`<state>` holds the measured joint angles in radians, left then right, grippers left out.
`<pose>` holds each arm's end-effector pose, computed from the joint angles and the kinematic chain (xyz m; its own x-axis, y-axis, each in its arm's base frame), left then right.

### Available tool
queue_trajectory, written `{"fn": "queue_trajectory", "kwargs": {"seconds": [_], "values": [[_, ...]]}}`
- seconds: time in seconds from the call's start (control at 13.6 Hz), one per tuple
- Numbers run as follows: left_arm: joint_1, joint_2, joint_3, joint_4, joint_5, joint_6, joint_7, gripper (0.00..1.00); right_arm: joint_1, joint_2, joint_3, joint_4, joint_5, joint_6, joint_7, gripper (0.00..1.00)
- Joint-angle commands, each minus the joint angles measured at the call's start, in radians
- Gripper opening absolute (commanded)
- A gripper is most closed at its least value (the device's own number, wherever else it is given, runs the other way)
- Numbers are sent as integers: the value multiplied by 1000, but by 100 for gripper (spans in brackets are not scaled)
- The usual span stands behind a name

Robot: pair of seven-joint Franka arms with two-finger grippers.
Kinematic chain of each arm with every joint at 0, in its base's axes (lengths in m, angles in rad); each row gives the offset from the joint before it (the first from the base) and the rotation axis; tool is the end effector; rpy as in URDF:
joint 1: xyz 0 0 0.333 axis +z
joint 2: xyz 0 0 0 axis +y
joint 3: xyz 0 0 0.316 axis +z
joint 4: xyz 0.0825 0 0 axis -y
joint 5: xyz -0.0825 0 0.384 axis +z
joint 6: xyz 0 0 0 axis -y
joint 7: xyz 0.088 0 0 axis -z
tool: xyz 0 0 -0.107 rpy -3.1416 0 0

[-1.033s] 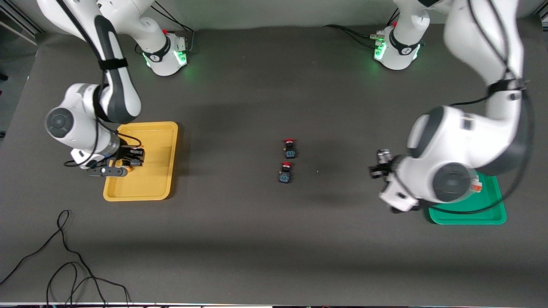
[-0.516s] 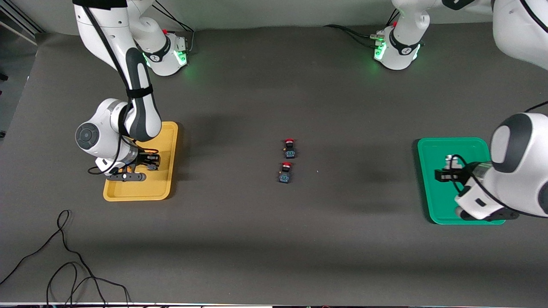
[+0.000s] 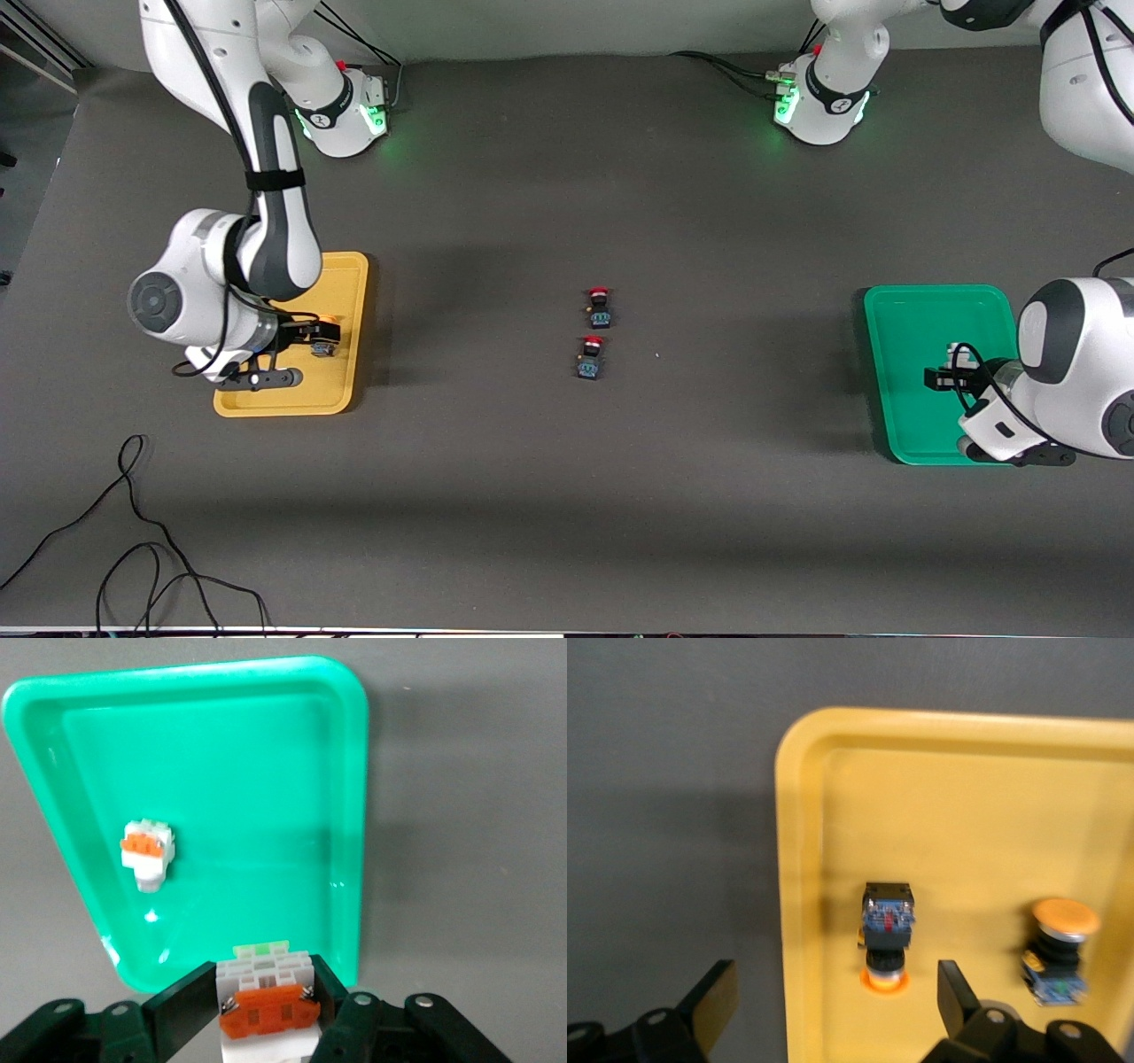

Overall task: Place green and yellow buttons in trays
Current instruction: 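Lower the button into the yellow tray while the left gripper lowers the block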

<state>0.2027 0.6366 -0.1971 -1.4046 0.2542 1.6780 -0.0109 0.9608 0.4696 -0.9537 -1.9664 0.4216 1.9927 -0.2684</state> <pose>0.6781 0.0517 0.3127 0.9392 -0.0158 -0.3429 -0.0586 -0.9917 -0.1147 0.5773 0.0521 0.3055 0.9763 0.0654 -0.2061 0.0639 -0.9979 -0.0138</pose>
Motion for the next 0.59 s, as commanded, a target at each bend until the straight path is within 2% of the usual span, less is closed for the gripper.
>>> {"fn": "queue_trajectory", "kwargs": {"seconds": [0.0, 0.3, 0.52], "values": [[35, -35, -8, -141, 13, 144, 20, 0, 7, -49, -39, 179, -76, -235, 46, 100], [69, -37, -8, -281, 13, 340, 23, 0, 9, -55, -69, 388, -112, -481, 46, 100], [83, -32, -7, -315, 13, 407, 75, 0, 29, -83, -112, 448, -118, -554, 44, 100]]}}
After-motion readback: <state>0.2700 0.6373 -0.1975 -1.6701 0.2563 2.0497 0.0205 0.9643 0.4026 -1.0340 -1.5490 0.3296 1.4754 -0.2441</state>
